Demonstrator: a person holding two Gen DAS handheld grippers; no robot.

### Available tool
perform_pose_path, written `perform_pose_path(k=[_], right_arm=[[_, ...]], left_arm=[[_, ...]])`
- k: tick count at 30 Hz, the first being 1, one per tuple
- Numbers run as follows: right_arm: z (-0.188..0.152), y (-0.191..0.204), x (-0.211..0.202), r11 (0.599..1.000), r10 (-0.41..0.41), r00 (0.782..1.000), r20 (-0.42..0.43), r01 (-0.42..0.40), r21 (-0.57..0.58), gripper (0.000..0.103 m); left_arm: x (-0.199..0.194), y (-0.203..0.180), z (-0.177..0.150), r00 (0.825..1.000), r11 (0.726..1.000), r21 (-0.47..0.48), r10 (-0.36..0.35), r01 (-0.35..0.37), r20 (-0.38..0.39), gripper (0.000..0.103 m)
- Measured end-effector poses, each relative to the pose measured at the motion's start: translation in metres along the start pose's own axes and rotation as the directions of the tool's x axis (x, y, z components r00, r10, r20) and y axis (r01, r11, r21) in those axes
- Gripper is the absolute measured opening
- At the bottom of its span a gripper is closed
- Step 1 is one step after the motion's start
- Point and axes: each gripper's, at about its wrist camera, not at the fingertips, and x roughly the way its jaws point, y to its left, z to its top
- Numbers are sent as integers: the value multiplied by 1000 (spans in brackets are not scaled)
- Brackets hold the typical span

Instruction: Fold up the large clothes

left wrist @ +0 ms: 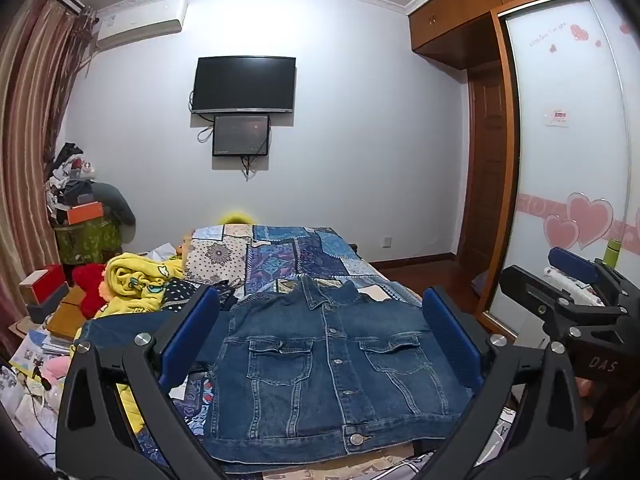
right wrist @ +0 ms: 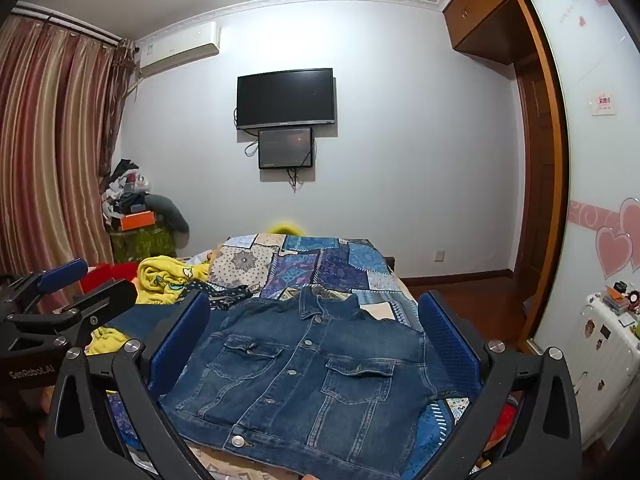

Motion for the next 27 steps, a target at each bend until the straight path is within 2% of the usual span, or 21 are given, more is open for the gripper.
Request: perform_pose_path(k=[9, 14, 27], right_arm=[[1, 1, 0, 1000, 4, 1000, 0, -4, -2, 103], [1, 1, 0, 1000, 0, 1000, 2, 0, 0, 103], [1, 2, -1, 1000, 0, 1000, 6, 0, -6, 103]], left_arm=[[-6, -12, -1, 1000, 1000, 26, 1, -2, 24, 102], [-2, -7, 1, 999, 999, 28, 20, -20, 25, 102], [-4, -4, 0, 1000, 1000, 16, 13, -13, 26, 102]])
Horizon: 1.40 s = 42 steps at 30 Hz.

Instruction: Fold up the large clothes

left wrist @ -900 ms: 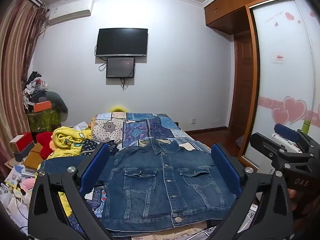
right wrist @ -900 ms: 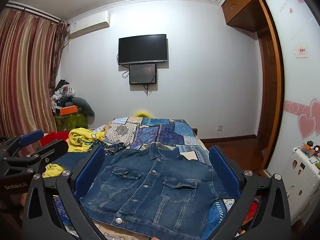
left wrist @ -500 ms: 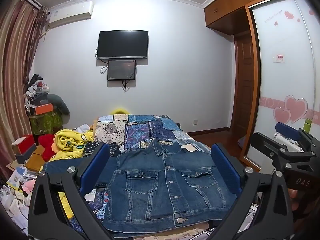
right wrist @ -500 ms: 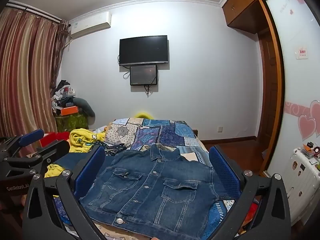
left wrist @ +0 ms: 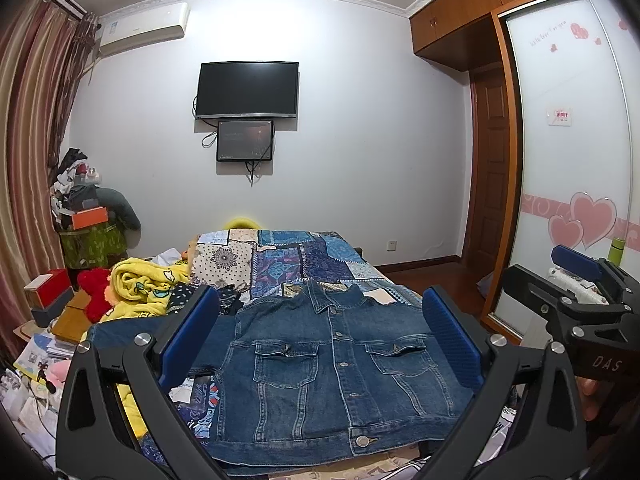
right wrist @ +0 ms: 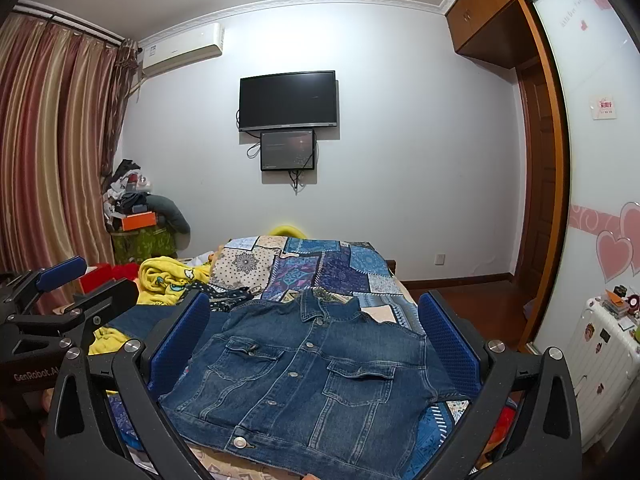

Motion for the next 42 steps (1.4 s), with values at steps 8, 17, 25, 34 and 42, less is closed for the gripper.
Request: perform_pose_path(k=[8, 17, 25, 34, 42], right_arm=[[-2, -1, 1, 1000, 0, 1000, -1, 0, -1, 103], [1, 2, 0, 1000, 1, 1000, -2, -1, -1, 103], [1, 3, 0, 1000, 1, 1000, -1, -1, -2, 103], [0, 3, 1, 1000, 2, 1000, -1, -2, -3, 103], [0, 3, -1, 1000, 1, 1000, -1, -1, -3, 103]], left_arm=[[3, 1, 0, 1000, 1000, 1, 2, -2, -3, 102], [4, 1, -2, 1000, 1000, -3, 3, -3, -5, 102], [4, 0, -2, 1000, 1000, 1, 2, -2, -3, 102], [4, -1, -3, 1000, 1000, 1, 3, -3, -3, 102], [4, -2, -3, 1000, 1000, 5, 6, -6, -4, 102]])
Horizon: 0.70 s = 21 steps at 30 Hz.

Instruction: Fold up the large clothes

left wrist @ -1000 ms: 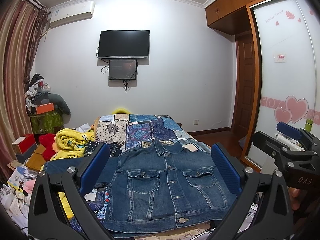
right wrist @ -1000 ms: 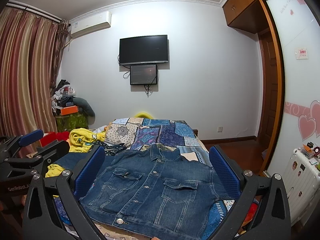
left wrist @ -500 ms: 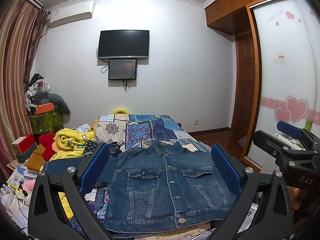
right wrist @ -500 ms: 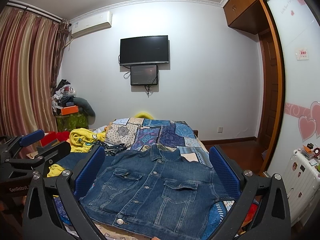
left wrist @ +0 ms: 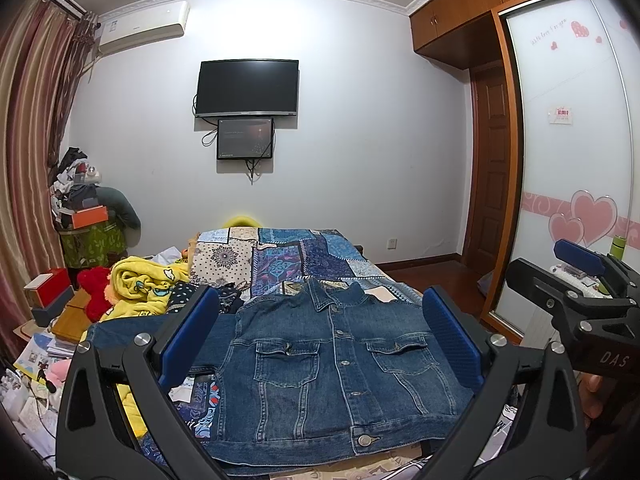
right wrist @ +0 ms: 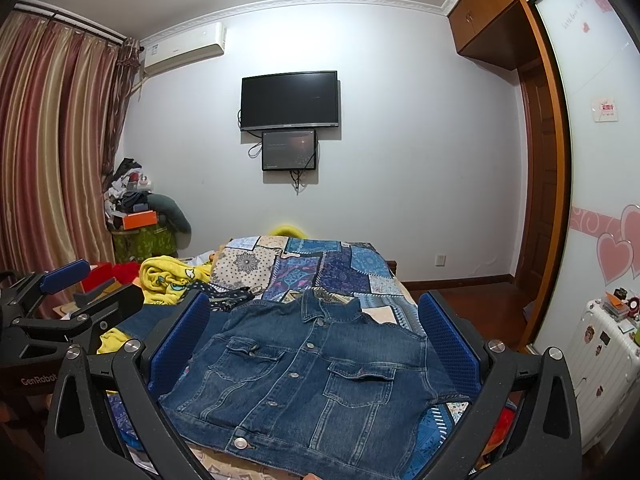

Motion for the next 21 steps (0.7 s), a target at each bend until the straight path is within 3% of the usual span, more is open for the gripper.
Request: perform_pose_path(k=[21], right_arm=[[-4, 2, 14, 1000, 9, 1000, -20, -9, -10, 103]], left_arm=[[3, 6, -1, 1000, 1000, -16, 11, -11, 3, 103]])
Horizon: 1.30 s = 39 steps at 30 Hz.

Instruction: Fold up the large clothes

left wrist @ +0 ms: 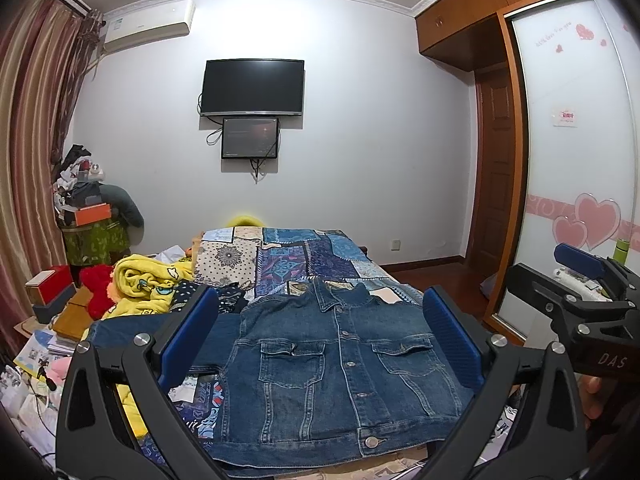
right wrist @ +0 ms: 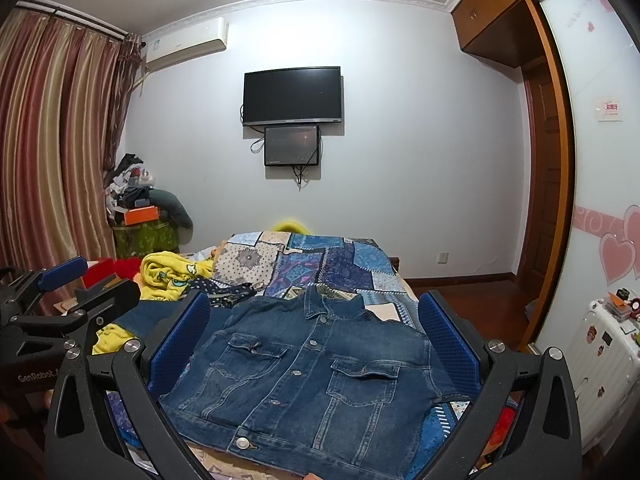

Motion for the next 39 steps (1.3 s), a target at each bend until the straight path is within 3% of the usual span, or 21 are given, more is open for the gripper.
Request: perform_pose_path(k=[13, 18, 22, 27, 32, 39], right_arm=[[12, 6, 41, 999, -11, 1000, -16, 10, -31, 103], [17, 9, 79, 998, -12, 1000, -26, 11, -55, 103], [9, 9, 121, 996, -39, 996, -78, 32, -87, 103], [-16, 5, 180, 996, -39, 974, -223, 19, -92, 103], [-38, -4, 227, 993, -62, 939, -338, 23, -119, 103], [-62, -19, 266, 995, -37, 876, -480, -9, -94, 103]], left_arm=[[41, 35, 2, 999, 999, -6, 37, -37, -25, 103], [80, 64, 1, 994, 997, -22, 77, -79, -76, 103], [122, 99, -9, 980, 987, -60, 140, -150, -142, 103], [178, 160, -37, 949, 965, -144, 177, -220, -261, 103], [223, 227, -79, 892, 930, -168, 244, -326, -380, 103], [251, 316, -140, 823, 899, -194, 249, -393, -511, 103]])
